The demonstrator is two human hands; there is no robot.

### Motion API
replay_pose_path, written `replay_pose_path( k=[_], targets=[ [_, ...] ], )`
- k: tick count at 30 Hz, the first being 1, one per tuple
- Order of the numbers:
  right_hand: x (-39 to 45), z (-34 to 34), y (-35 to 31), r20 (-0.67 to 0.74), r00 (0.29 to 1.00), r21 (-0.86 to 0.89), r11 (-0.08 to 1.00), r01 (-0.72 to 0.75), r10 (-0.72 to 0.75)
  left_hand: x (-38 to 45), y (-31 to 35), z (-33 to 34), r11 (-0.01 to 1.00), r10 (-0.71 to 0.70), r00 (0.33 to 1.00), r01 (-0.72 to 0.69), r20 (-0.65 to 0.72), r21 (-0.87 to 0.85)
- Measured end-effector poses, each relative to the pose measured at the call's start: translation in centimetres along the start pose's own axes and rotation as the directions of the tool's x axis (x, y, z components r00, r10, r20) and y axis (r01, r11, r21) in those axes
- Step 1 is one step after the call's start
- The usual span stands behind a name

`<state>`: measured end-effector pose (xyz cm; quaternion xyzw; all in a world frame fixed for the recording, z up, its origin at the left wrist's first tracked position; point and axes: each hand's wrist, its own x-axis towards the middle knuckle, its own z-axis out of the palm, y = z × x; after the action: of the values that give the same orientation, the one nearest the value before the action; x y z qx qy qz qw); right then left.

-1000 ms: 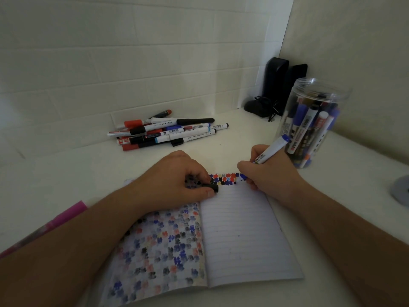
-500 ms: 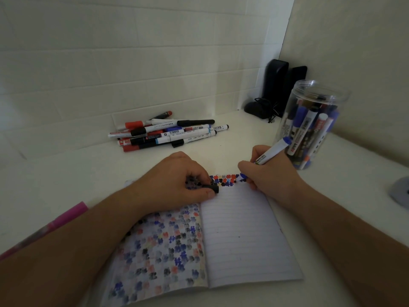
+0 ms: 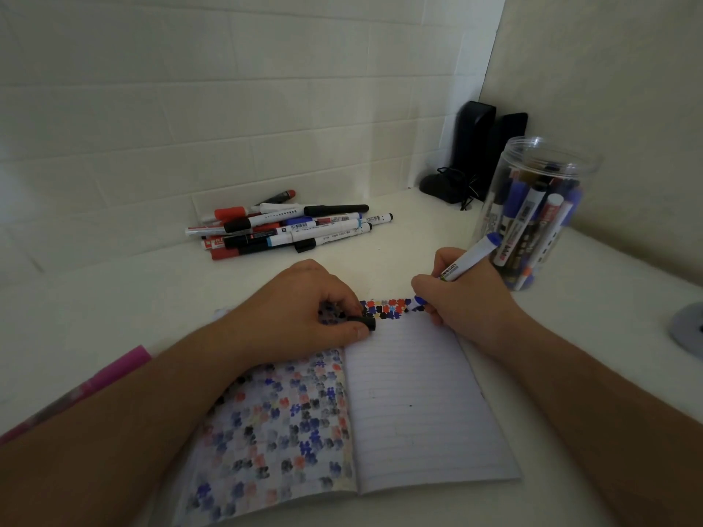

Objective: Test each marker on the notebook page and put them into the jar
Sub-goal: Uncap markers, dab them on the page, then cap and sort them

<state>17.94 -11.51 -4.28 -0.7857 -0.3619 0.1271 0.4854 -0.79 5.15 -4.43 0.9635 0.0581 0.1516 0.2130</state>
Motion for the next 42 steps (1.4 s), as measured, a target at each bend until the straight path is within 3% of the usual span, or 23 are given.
replay_pose_path(
  k=[8, 13, 15, 19, 29, 31, 35, 42],
  targets=[
    [0.1, 0.0, -0.2, 0.049, 0.998, 0.006, 0.999, -0.033, 0.032, 0.0, -0.2, 0.1, 1.0, -0.002, 1.0, 0.002, -0.001, 0.014],
    [0.0, -0.1, -0.2, 0.022, 0.997, -0.089, 0.993, 0.076, -0.074, 0.0, -0.1, 0.0, 0.999, 0.014, 1.0, -0.014, -0.007, 0.029],
    [-0.1, -0.2, -0.7, -0.002, 0.99, -0.002, 0.99, 0.142, -0.142, 0.1, 0.1, -0.1, 0.999, 0.038, 0.999, -0.037, -0.026, 0.027],
    [-0.8, -0.5, -1.4, 0.073, 0.98, 0.37, 0.917, 0.147, -0.186, 0.1, 0.5, -0.2, 0.998, 0.07, 0.996, -0.069, -0.059, 0.013],
    [-1.9, 0.1, -1.6, 0.219, 0.943, 0.445, 0.886, 0.131, -0.249, 0.1, 0.6, -0.2, 0.997, 0.071, 0.985, -0.072, -0.158, 0.0],
    [-2.0, -0.1, -1.7, 0.267, 0.935, 0.477, 0.875, 0.084, -0.235, 0.0, 0.7, -0.3, 0.999, 0.039, 0.984, -0.037, -0.172, 0.011],
    [-1.8, -0.7, -1.9, 0.403, 0.905, 0.694, 0.69, -0.204, -0.138, -0.1, 0.9, -0.6, 0.996, -0.035, 0.961, 0.01, -0.275, -0.094],
    [-1.8, 0.0, -2.4, 0.394, 0.917, 0.723, 0.638, -0.267, -0.063, -0.6, 2.1, -0.9, 0.996, 0.01, 0.906, -0.047, -0.422, -0.076]
  ],
)
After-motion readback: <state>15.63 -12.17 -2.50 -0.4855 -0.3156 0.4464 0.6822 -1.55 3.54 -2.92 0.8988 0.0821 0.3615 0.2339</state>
